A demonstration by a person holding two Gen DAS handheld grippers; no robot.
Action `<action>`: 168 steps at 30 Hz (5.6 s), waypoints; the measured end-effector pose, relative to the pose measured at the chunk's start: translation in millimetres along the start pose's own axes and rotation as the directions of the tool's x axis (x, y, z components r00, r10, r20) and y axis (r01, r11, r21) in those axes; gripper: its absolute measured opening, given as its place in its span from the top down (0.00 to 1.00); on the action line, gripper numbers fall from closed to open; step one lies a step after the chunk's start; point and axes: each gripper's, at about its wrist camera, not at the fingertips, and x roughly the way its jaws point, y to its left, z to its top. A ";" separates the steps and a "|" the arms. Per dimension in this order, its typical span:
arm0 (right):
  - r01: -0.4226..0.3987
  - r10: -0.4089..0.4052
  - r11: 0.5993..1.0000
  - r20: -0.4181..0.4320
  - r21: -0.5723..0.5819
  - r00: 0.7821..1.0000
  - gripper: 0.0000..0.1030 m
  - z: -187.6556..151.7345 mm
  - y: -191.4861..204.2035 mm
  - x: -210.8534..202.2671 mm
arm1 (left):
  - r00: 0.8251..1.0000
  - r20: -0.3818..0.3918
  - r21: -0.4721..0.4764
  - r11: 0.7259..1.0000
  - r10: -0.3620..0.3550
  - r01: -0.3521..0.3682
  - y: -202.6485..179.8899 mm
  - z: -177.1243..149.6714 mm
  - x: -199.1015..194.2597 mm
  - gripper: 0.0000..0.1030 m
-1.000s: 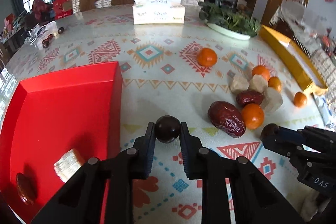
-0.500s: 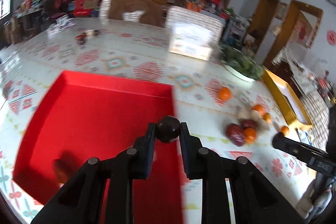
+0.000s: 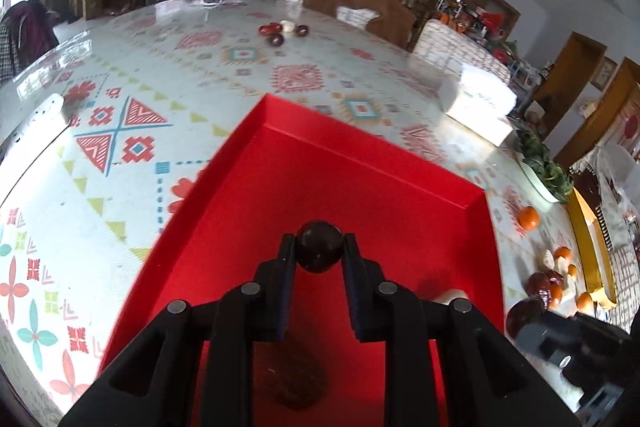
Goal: Organize fruits
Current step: 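Carry both dark dates into the red tray and open both tools, then withdraw both open tools from the red tray toward the fruit pile, then grasp a tangerine with the right tool while the left tool grasps a large red date, then carry the date and tangerine into the red tray and open both tools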
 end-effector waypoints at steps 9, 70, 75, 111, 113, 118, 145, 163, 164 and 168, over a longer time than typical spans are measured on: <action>0.001 -0.005 0.999 -0.087 -0.048 0.996 0.71 -2.1 23.2 49.5 | 1.000 -0.006 -0.022 1.000 0.000 -0.001 12.8 3.8 6.4 0.79; -0.056 0.046 0.998 0.208 0.042 0.977 0.11 -63.3 9.8 -256.3 | 0.989 0.051 0.231 0.965 -0.137 0.122 -178.3 -59.4 -49.0 0.42; 0.237 -0.287 0.921 0.126 0.308 0.950 0.12 -78.7 -140.5 -219.7 | 0.986 -0.009 0.271 0.949 -0.166 0.162 -200.7 -64.5 -29.5 0.41; 0.523 -0.564 0.779 0.023 0.347 0.825 0.62 -73.2 -267.8 -145.0 | 0.974 -0.161 0.375 0.903 -0.158 0.208 -255.9 -76.3 60.9 0.62; 0.520 -0.561 0.781 0.025 0.345 0.827 0.62 -73.6 -267.1 -145.2 | 0.974 -0.160 0.371 0.904 -0.161 0.211 -253.9 -78.8 59.7 0.62; 0.520 -0.564 0.779 0.028 0.350 0.826 0.62 -74.4 -267.7 -145.8 | 0.970 -0.170 0.331 0.917 -0.175 0.224 -248.9 -75.4 60.8 0.62; 0.250 -0.308 0.921 0.167 0.300 0.937 0.62 -62.4 -162.8 -159.4 | 0.976 0.076 0.187 0.964 -0.204 0.187 -130.8 -46.9 -46.8 0.68; 0.063 -0.067 0.994 0.048 0.090 0.997 0.62 14.4 -27.2 -17.4 | 0.995 0.082 0.062 0.997 -0.056 0.051 -11.7 -10.1 -32.6 0.69; 0.057 -0.060 0.995 0.040 0.088 0.997 0.62 17.4 -24.3 -10.0 | 0.996 0.078 0.061 0.997 -0.053 0.048 -9.4 -8.4 -30.7 0.69; 0.041 -0.041 0.996 0.003 0.083 0.999 0.62 32.3 -12.6 29.3 | 0.997 0.060 0.058 0.998 -0.038 0.034 0.2 1.1 -17.3 0.69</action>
